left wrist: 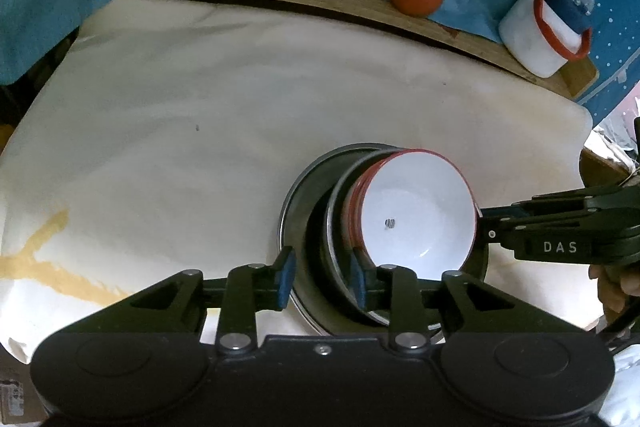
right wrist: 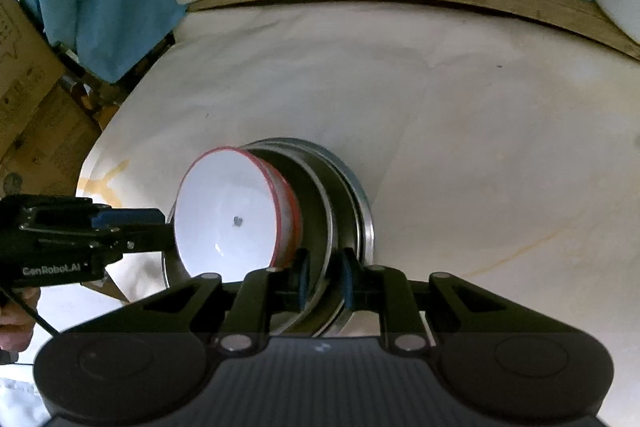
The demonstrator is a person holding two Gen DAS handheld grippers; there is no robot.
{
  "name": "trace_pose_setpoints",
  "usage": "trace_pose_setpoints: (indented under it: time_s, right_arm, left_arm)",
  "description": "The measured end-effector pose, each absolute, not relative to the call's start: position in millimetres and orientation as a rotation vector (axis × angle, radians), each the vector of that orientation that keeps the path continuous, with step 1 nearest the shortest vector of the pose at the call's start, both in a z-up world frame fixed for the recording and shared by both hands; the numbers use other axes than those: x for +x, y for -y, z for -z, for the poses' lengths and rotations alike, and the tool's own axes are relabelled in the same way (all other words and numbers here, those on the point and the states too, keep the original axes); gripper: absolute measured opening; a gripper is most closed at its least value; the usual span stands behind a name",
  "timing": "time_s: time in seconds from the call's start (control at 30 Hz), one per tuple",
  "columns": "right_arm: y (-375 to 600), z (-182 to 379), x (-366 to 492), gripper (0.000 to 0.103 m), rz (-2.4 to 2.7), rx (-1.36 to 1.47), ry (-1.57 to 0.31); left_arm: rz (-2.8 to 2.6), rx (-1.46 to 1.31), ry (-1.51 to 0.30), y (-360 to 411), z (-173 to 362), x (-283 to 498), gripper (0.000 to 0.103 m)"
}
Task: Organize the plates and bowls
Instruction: 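Lower the bowl stack onto the steel plates and open both grippers, then withdraw both open grippers up and away from the stacked dishes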
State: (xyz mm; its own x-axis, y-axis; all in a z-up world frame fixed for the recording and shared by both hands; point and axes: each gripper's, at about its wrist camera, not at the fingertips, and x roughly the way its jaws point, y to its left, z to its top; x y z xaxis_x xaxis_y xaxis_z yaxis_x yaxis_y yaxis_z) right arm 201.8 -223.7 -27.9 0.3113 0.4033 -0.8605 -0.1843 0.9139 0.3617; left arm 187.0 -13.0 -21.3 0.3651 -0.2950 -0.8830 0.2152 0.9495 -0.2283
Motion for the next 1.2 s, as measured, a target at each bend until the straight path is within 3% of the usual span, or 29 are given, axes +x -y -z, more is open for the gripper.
trace_pose_setpoints:
  time_s: [0.27, 0.43, 0.77, 1.0, 1.2]
  right_arm:
    - [230, 27, 201, 0.022, -0.402, 0.210, -1.190]
    - [233, 26, 198, 0.038, -0.385, 0.193, -1.177]
    - [237, 25, 196, 0.048, -0.386, 0.194, -1.166]
    - [245, 24, 191, 0.068, -0.356, 0.199, -1.152]
    - [249, 23, 187, 0.080, -0.344, 0.204, -1.136]
  left_arm:
    - [0.304, -0.061, -1.145, 15, 21, 187, 0.038]
    - [0.282, -0.058, -1.138, 14, 20, 185, 0.045]
    - [0.239, -0.041, -1.119, 14, 16, 181, 0.059]
    - [0.215, -0.037, -1.105, 13, 15, 179, 0.075]
    - [0.191, -0.037, -1.102, 16, 15, 178, 0.081]
